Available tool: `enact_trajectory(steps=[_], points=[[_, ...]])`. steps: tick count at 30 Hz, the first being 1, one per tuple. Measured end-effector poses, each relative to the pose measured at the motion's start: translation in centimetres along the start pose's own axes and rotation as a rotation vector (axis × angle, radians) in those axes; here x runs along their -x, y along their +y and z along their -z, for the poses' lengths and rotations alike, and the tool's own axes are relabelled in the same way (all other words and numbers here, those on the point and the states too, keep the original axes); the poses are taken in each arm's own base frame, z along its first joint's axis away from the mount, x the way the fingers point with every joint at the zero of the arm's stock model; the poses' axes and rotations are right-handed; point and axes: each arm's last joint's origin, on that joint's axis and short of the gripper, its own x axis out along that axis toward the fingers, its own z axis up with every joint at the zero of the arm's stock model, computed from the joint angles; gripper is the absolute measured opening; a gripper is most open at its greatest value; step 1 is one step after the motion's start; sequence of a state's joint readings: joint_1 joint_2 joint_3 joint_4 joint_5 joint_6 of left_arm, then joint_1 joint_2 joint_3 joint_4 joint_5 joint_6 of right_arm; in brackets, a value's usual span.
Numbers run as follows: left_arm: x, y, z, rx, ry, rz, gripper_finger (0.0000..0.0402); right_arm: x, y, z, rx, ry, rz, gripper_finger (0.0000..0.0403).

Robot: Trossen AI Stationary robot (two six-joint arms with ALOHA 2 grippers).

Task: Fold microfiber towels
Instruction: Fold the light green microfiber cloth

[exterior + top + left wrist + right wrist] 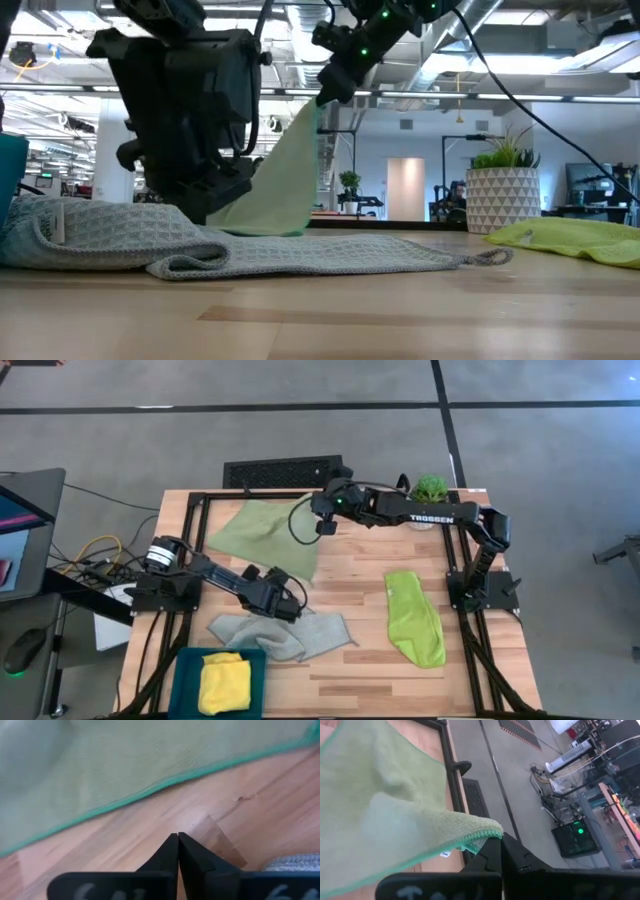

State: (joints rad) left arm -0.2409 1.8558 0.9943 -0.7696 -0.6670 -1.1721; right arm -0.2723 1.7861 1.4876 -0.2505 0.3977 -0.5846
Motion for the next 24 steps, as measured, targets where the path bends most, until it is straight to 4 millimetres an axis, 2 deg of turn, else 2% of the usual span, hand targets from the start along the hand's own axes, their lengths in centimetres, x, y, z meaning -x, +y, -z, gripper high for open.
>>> enact_trajectory(steps=[7, 15, 21, 24], points=[[1.9, -0.4, -1.9, -0.027, -0.033, 0.007, 0.0001, 1.0, -1.0, 0.1, -0.013, 0.005, 0.006, 0.0008], [2.5, -2.6, -3.6, -0.068, -0.128, 0.191, 0.0007, 1.7, -1.4, 0.1, -0.011, 0.010, 0.000, 0.0008], [2.1, -3.6, -4.3, -0.181, -0.175, 0.268, 0.0051, 2.5, -1.6, 0.1, -0.044, 0.008, -0.004, 0.0008], [1.8, -4.0, -4.1, -0.360, -0.200, 0.257, 0.0078, 2.5, -1.5, 0.2, -0.040, 0.010, -0.044, 0.0008]])
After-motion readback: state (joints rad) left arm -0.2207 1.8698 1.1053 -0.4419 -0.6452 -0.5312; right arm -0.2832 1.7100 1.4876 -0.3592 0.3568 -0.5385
